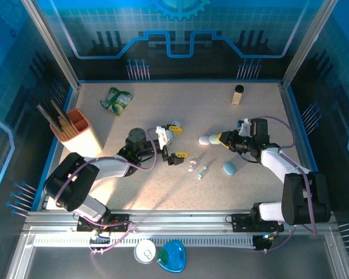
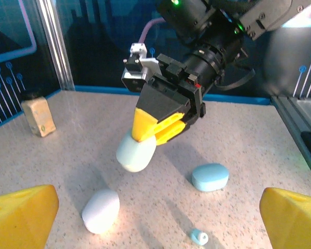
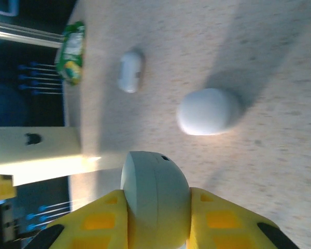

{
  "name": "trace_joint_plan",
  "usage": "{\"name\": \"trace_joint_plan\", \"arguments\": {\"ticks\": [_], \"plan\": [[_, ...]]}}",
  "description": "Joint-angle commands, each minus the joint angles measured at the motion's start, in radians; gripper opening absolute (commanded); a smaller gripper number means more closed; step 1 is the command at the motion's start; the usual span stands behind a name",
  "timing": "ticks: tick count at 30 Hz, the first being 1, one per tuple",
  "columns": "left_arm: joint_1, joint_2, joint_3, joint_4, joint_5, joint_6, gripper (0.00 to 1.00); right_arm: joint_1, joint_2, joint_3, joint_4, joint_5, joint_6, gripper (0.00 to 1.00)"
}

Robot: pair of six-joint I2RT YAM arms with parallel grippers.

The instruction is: Insert wireless bluetooth earbuds into charging case

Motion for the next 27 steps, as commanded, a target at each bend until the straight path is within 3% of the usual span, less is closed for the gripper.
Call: {"name": "trace_joint_plan", "arguments": {"ticks": [1,9,12,14,19,23,27], "plan": [[-0.013,-0.033,-0.004,-0.098,-0.016,0.053,0.99,-0.021,0.050,-0.007,-0.095,0.093,-0.123,0.20],[-0.013,-0.042,0.023,-0.170,-0.043,0.050,0.99,-0.021,0.159,0.019,-0.113,0.205,-0.200,0.22],[-0.014,-0.048,0.042,-0.240,-0.114,0.039,0.99,-0.020,0.176,0.035,-0.133,0.231,-0.218,0.26],[-0.013,-0.050,0.075,-0.331,-0.184,0.021,0.99,-0.016,0.163,0.048,-0.165,0.268,-0.242,0.36],[-0.014,-0.032,0.140,-0.481,-0.236,0.027,0.99,0.003,0.086,0.078,-0.275,0.388,-0.310,0.62],[-0.012,-0.004,0.196,-0.560,-0.298,0.035,0.99,0.044,0.026,0.116,-0.387,0.492,-0.370,0.72],[-0.012,0.045,0.296,-0.730,-0.293,0.104,0.99,0.101,-0.030,0.126,-0.489,0.586,-0.386,0.76]]}}
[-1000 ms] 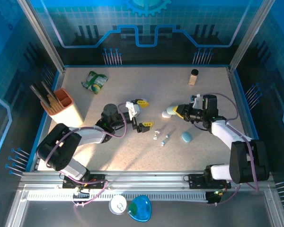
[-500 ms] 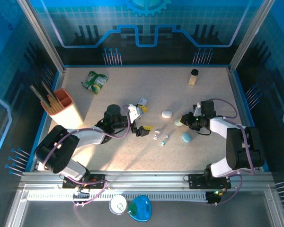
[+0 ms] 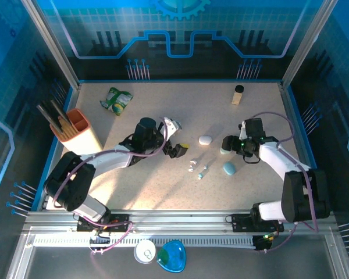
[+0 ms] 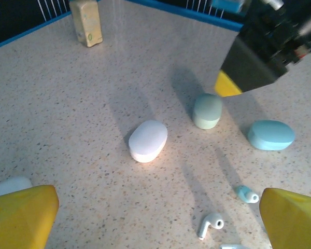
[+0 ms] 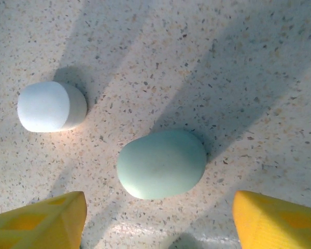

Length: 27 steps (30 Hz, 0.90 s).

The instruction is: Insert wireless bluetooth earbuds into charging case

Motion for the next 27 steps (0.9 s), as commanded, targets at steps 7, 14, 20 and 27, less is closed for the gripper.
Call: {"name": "trace_joint_plan", "arguments": {"ticks": [7,14,20,27], "plan": [[-0.007,0.074,0.126,-0.207,-0.010,0.070,0.99,0.142,-0.113,-0.053,-0.225,0.139,0.003,0.86],[-0.008,0.075,0.125,-0.202,-0.005,0.064,0.99,0.234,-0.068,-0.104,-0.204,0.141,0.063,0.87],[-0.006,0.053,0.104,-0.200,-0.013,0.067,0.99,0.312,-0.008,-0.094,-0.205,0.154,0.090,0.83],[-0.007,0.035,0.080,-0.198,-0.022,0.078,0.99,0.357,0.029,-0.073,-0.266,0.237,0.125,0.68]]}}
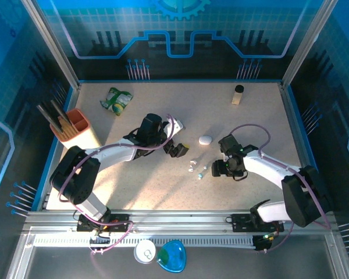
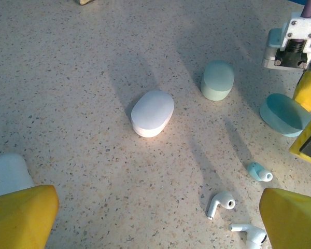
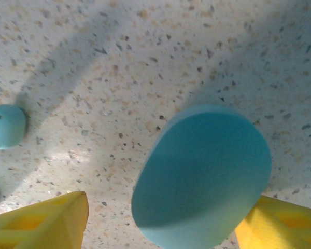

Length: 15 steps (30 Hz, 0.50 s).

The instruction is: Insert wireless bluetooth earbuds into charging case

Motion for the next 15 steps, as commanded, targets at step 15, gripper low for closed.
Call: {"name": "trace_joint_plan", "arguments": {"ticks": [15], "plan": [[-0.007,-0.029,-0.023,-0.005,0.008,0.024,0.99,-0.025,-0.022,-0.004,-0.023,0.110,0.130,0.61]]}}
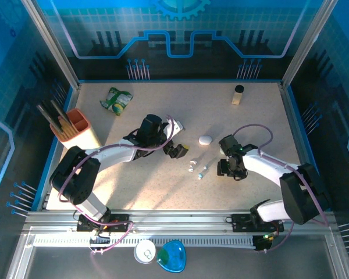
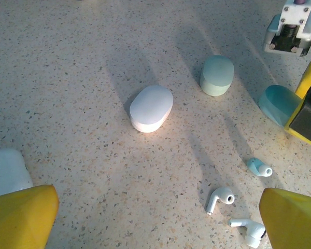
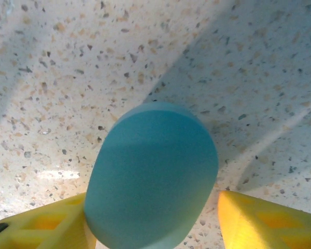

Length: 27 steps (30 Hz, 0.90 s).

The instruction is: Insert wireless bluetooth earbuds into charging case

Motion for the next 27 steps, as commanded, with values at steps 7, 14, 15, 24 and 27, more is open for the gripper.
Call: {"name": "trace_joint_plan", "arguments": {"ticks": [7,14,15,24,27], "plan": [[-0.007,-0.026,-0.013,0.001,0.009,0.023,0.99,-0.001,-0.014,0.004,0.038,0.020,0.036,0.51],[-0.006,-0.031,-0.013,-0.006,0.008,0.025,0.99,0.003,0.001,-0.004,0.036,0.019,0.032,0.39],[-0.007,-0.032,-0.012,-0.009,0.008,0.025,0.99,0.006,-0.010,-0.004,0.041,0.012,0.021,0.38],[0.017,-0.118,-0.079,0.053,0.122,-0.021,0.99,0.020,-0.131,0.041,0.110,-0.221,-0.298,0.34],[0.040,-0.165,-0.120,0.086,0.217,-0.017,0.99,0.028,-0.155,0.075,0.117,-0.323,-0.422,0.33]]}}
